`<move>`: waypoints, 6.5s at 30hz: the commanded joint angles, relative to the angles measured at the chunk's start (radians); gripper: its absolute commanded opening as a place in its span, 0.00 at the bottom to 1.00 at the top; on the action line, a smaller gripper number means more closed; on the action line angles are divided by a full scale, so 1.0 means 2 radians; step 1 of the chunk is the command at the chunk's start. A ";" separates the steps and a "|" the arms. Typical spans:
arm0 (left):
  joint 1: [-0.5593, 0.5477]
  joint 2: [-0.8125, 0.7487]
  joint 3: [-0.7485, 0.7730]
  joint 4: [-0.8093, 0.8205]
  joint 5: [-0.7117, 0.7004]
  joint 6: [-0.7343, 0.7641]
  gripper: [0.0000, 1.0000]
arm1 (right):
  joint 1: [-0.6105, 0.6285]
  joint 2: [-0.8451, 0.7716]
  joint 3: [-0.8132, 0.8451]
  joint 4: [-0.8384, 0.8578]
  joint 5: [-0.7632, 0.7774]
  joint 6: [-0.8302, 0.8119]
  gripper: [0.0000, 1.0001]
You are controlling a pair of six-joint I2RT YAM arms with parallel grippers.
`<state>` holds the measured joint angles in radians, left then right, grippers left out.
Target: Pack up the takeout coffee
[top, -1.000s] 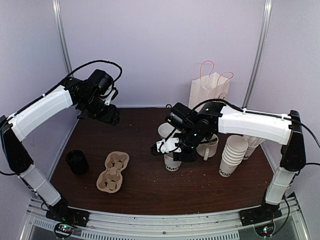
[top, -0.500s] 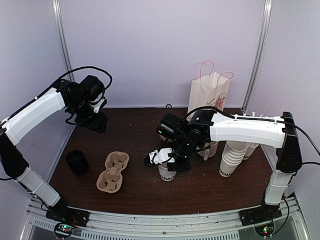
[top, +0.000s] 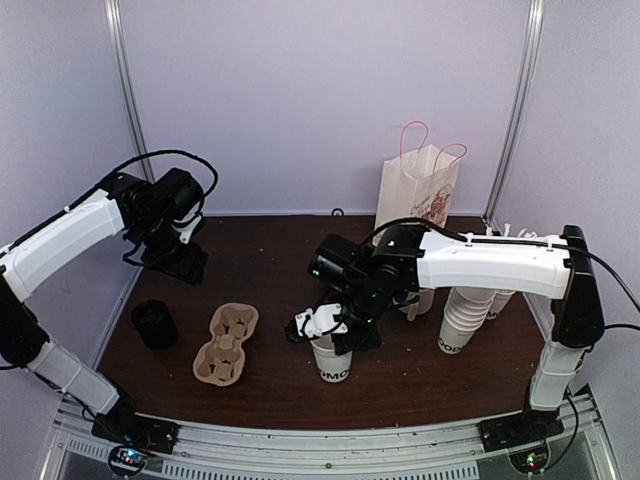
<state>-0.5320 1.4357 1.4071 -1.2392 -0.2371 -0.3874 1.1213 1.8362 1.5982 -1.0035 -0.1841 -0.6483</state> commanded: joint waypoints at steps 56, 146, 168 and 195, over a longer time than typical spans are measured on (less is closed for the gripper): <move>0.000 0.050 0.012 0.092 0.067 -0.004 0.78 | -0.331 -0.232 -0.107 -0.170 0.029 -0.075 0.03; 0.083 0.092 -0.083 -0.059 0.032 -0.006 0.43 | -0.264 -0.160 -0.073 -0.054 -0.187 0.010 0.40; 0.113 0.107 -0.095 -0.030 0.043 0.019 0.26 | -0.257 -0.149 -0.078 -0.052 -0.173 0.009 0.38; 0.104 0.059 0.057 -0.118 0.105 0.050 0.07 | -0.248 -0.148 -0.049 -0.072 -0.179 0.013 0.37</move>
<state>-0.3115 1.6047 1.3899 -1.4269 -0.1455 -0.3393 0.6178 1.5379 1.4536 -1.1286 -0.5346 -0.6388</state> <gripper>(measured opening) 0.076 0.367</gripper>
